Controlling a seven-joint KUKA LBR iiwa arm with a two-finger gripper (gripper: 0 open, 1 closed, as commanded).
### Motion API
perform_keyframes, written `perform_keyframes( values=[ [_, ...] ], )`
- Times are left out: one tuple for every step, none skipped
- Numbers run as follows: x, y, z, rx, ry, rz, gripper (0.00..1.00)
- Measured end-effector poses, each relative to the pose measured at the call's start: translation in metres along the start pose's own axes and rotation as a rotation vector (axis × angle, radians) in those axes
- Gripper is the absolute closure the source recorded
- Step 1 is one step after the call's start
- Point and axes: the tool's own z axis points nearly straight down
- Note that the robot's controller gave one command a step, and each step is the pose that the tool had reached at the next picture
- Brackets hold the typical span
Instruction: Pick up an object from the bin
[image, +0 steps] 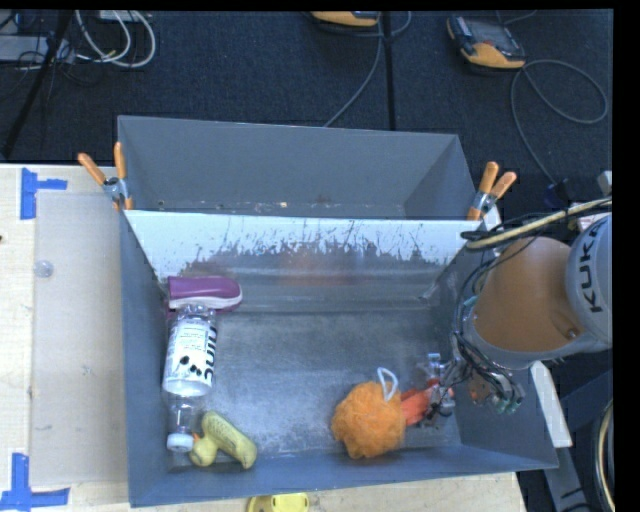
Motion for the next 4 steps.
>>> perform_keyframes(
  values=[
    [0.000, 0.000, 0.000, 0.000, 0.000, -0.001, 1.00],
    [0.000, 0.000, 0.000, 0.000, 0.000, -0.001, 1.00],
    [-0.013, 0.006, -0.057, 0.000, -0.002, -0.131, 0.00],
    [-0.012, 0.006, -0.055, -0.001, 0.000, -0.130, 0.00]
  ],
)
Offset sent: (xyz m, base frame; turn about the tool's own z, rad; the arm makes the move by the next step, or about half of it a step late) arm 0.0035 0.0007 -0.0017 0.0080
